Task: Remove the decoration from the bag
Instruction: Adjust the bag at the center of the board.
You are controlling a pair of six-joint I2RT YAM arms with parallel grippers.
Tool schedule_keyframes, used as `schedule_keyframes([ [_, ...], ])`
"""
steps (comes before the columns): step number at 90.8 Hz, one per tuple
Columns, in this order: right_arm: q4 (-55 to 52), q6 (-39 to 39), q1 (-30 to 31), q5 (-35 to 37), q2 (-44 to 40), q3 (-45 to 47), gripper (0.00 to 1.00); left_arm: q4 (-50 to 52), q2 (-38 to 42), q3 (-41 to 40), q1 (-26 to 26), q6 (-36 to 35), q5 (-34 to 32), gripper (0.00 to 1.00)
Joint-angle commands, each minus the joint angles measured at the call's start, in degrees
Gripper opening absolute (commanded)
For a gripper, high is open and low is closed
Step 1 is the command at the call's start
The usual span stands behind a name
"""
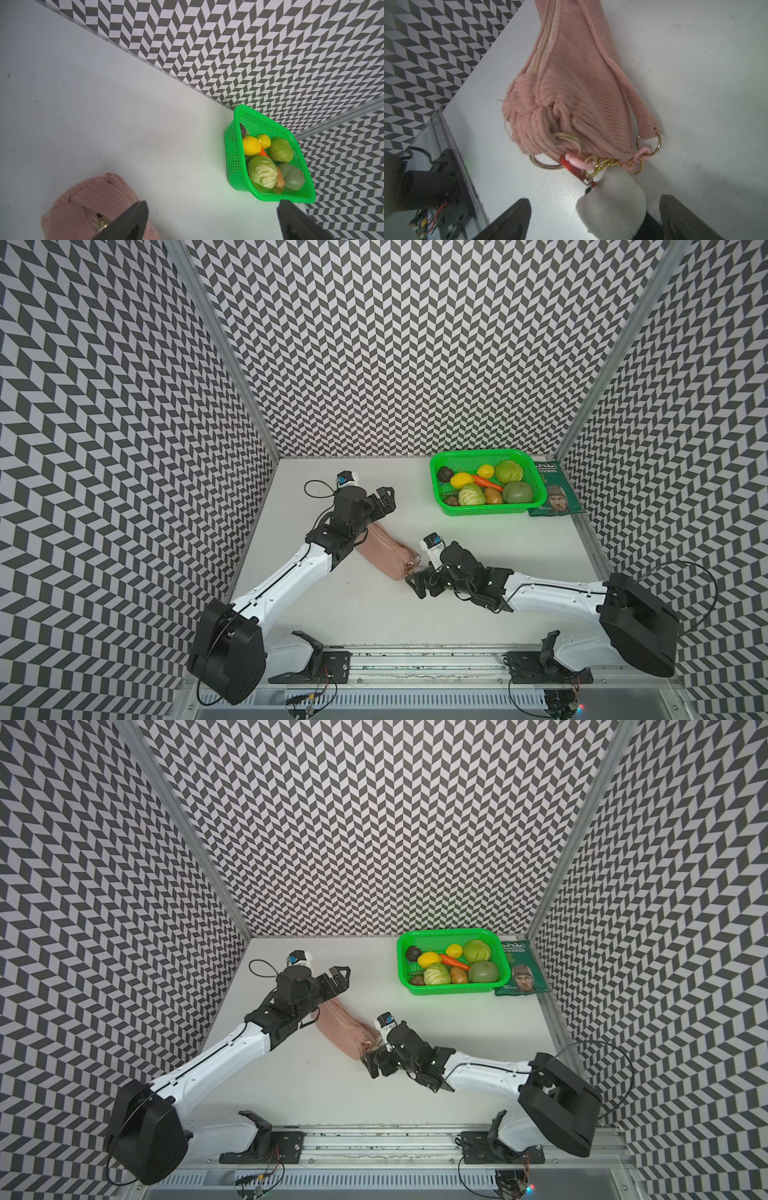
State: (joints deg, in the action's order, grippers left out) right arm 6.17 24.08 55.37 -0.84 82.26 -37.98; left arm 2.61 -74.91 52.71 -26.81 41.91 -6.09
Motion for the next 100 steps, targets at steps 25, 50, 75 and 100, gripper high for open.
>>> schedule_keyframes([
  [25, 5.9, -0.4, -0.6, 8.3, 4.7, -4.2, 1.0, -1.9, -10.2, 3.6, 1.3, -3.4, 4.3, 1.0],
  [50, 6.2, -1.8, -5.2, 6.8, 5.0, -5.5, 1.0, -1.5, -7.8, -1.2, 1.8, -2.3, 3.3, 1.0],
  [75, 5.5, -3.1, -6.5, 2.4, 6.4, -8.1, 1.0, -1.4, -6.2, -3.0, 2.2, -1.6, 2.3, 1.0],
  [100, 5.0, -3.1, -6.9, -1.9, -2.0, -3.3, 1.0, -0.1, -1.8, 2.4, 2.6, -3.4, 3.4, 1.0],
])
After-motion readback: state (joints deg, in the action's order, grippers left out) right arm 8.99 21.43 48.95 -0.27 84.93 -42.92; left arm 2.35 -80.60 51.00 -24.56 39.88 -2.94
